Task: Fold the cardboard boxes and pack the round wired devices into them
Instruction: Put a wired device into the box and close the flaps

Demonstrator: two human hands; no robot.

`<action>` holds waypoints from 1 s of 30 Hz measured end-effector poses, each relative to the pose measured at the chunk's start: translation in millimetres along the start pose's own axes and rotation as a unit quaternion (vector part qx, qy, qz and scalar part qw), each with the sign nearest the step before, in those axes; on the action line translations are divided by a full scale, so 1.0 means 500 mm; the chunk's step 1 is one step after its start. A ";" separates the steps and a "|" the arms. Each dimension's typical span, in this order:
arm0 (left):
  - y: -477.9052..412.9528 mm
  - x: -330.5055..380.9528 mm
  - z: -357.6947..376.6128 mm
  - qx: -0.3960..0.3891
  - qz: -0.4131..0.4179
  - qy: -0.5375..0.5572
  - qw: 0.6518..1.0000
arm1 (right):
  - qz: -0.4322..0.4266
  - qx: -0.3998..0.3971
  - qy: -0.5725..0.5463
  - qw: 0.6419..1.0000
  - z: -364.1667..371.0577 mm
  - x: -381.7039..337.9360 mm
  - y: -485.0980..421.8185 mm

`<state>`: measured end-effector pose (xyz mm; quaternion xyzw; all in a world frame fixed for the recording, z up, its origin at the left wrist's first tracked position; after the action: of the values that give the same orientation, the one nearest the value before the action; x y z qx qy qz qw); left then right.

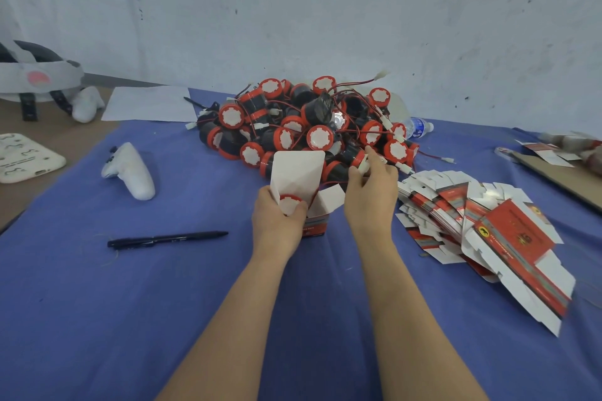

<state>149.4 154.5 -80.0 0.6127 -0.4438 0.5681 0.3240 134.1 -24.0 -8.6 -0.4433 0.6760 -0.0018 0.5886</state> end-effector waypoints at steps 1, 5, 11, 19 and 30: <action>0.000 0.000 0.000 0.000 0.001 -0.001 1.000 | -0.006 -0.002 -0.001 1.000 0.002 -0.003 0.001; 0.001 0.001 -0.001 -0.001 0.001 0.002 1.000 | 0.001 0.011 -0.086 0.996 0.000 -0.016 0.010; 0.002 0.002 -0.002 0.000 0.006 0.000 1.000 | -0.010 0.057 -0.138 0.989 -0.019 -0.024 0.012; -0.001 0.001 0.000 0.004 0.007 0.000 1.000 | 0.091 -0.016 -0.169 0.981 0.005 0.016 0.001; -0.002 -0.001 0.002 0.002 0.019 0.012 1.000 | -0.107 -0.202 0.092 0.969 0.087 -0.020 0.057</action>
<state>150.6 154.1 -80.4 0.5980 -0.4502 0.5823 0.3171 150.9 21.7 -28.9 -0.6210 0.6621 0.0312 0.4184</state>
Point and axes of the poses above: each hand's wrist, its own y-axis away from the middle knuckle, its own z-axis out of the palm, x = y × z, the point moved 9 cm from there along -y, towards the middle knuckle, and after that the axes turned 13 degrees about x, right-handed, at the moved point
